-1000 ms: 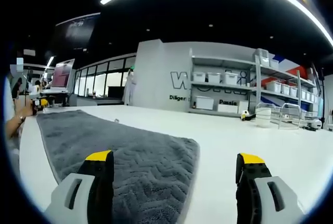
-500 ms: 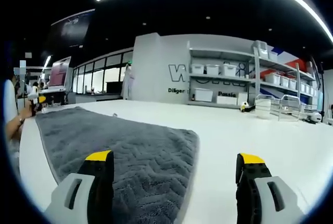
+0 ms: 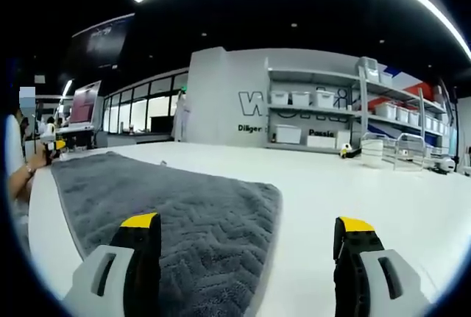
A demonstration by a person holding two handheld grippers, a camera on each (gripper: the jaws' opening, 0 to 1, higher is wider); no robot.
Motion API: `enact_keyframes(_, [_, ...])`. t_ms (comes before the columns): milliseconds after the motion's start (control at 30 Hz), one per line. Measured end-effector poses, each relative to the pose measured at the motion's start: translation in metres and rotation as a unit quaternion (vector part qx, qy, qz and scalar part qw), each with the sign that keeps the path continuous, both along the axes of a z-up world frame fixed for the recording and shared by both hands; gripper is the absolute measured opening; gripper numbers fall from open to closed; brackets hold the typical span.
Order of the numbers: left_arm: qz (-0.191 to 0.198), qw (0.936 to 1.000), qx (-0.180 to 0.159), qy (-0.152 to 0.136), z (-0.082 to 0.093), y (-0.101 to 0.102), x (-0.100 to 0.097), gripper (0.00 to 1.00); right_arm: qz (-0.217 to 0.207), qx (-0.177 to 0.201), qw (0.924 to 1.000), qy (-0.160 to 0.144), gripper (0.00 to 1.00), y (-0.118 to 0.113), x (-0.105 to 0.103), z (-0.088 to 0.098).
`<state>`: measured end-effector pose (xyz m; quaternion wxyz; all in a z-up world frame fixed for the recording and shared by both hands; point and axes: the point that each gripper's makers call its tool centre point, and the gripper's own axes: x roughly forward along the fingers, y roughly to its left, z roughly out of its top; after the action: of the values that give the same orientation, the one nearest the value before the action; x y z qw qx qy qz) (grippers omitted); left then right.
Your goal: Open the folded towel by lifting each exposed corner and separating the folded layers until the towel lies flat within the target outline without major curled edges
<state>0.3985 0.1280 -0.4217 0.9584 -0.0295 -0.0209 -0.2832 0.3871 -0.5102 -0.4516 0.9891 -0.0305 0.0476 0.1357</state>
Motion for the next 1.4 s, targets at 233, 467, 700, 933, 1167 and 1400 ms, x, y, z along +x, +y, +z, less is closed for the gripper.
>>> enact_keyframes(233, [0.001, 1.0000, 0.001, -0.002, 0.0006, 0.0025, 0.0016, 0.93, -0.001, -0.002, 1.0000, 0.002, 0.99, -0.0011, 0.0005, -0.0009])
enact_keyframes(467, [0.001, 1.0000, 0.002, -0.003, 0.0006, 0.0023, 0.0010, 0.93, -0.002, -0.005, 1.0000, 0.004, 0.99, -0.0003, -0.0002, -0.0019])
enact_keyframes(700, [0.001, 1.0000, 0.004, -0.005, 0.0015, 0.0034, 0.0021, 0.93, -0.003, -0.007, 1.0000, 0.005, 0.99, 0.0006, -0.0008, -0.0023])
enact_keyframes(933, [0.001, 1.0000, 0.007, -0.005, 0.0015, 0.0040, 0.0027, 0.94, -0.003, -0.008, 0.9999, 0.005, 0.99, 0.0028, -0.0029, -0.0027])
enact_keyframes(1167, [0.008, 0.9998, 0.017, -0.010, 0.0016, 0.0046, 0.0008, 0.94, -0.002, -0.009, 0.9999, 0.005, 0.99, 0.0031, -0.0028, -0.0027])
enact_keyframes(1400, [0.008, 0.9997, 0.023, -0.009, 0.0000, 0.0029, -0.0003, 0.93, -0.003, -0.007, 1.0000, 0.005, 0.99, -0.0010, 0.0004, -0.0020])
